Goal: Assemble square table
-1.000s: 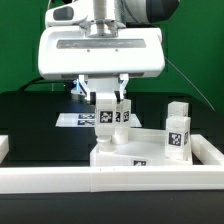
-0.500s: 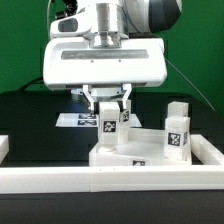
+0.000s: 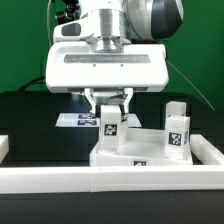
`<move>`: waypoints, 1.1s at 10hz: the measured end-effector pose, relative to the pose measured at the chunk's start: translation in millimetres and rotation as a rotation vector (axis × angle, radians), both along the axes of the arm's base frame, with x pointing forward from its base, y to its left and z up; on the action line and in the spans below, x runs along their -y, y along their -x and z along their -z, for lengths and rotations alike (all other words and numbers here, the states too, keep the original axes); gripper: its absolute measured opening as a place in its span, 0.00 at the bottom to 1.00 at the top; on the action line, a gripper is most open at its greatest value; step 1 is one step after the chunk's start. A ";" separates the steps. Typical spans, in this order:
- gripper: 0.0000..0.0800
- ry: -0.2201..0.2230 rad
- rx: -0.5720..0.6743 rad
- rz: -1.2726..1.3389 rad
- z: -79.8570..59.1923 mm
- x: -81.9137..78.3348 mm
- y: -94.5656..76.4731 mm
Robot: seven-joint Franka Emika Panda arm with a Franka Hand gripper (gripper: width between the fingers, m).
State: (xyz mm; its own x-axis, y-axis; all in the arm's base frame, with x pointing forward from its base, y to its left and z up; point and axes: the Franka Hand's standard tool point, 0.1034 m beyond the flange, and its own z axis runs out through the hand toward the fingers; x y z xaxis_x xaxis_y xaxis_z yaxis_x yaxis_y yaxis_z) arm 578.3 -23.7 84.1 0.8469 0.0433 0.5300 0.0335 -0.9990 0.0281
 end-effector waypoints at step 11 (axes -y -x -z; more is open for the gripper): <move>0.81 -0.006 -0.029 -0.015 5.6 -0.6 4.1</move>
Offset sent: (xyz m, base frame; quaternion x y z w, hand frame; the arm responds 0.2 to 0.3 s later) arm 0.0000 0.0000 0.0000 0.0000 0.0000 0.0000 1.0000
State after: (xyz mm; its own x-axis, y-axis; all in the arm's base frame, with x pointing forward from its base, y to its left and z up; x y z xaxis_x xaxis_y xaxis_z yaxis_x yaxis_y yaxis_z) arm 574.2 -23.1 78.5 0.8611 0.0528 0.5057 0.0488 -0.9986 0.0211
